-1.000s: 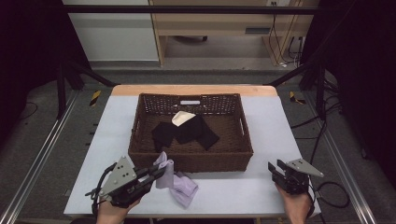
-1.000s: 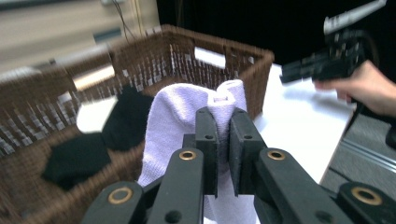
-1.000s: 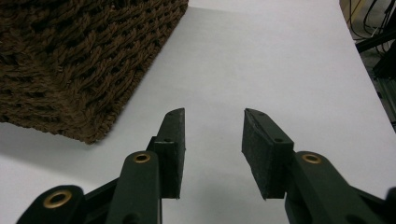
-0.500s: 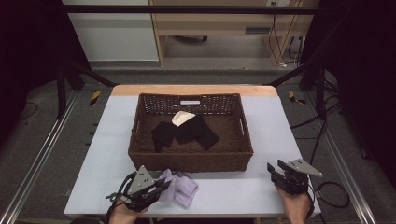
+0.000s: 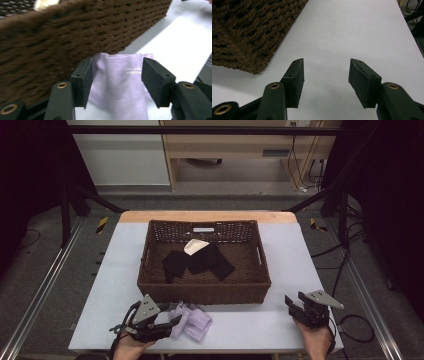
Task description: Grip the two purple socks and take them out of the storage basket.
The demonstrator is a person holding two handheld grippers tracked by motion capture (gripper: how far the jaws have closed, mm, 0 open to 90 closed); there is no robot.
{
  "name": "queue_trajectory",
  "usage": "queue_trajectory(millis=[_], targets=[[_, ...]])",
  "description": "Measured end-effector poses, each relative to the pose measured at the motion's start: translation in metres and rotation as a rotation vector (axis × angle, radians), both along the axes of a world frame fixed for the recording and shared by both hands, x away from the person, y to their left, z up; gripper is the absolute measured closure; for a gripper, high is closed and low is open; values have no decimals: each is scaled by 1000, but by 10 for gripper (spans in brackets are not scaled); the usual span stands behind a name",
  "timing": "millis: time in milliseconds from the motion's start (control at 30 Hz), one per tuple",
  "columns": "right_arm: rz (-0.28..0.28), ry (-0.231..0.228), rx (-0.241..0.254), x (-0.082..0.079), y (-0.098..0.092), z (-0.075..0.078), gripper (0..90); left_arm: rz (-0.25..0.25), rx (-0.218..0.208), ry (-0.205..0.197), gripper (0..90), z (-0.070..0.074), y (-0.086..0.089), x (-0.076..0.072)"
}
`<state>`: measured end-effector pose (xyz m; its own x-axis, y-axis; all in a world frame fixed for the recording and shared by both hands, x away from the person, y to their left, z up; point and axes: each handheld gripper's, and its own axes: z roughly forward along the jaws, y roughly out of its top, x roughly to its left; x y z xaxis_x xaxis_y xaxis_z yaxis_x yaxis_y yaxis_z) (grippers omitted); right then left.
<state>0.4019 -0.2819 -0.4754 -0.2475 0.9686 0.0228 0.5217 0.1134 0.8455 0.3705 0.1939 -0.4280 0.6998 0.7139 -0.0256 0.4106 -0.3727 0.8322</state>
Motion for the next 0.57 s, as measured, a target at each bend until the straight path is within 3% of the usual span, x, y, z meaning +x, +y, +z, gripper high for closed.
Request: queue_trajectory(millis=[233, 567], targets=[[-3, 5, 9, 0, -1, 0, 441, 63, -40, -49, 393, 13, 30, -2], [-9, 10, 8, 1, -2, -2, 390, 138, -190, -85, 389, 23, 69, 3]])
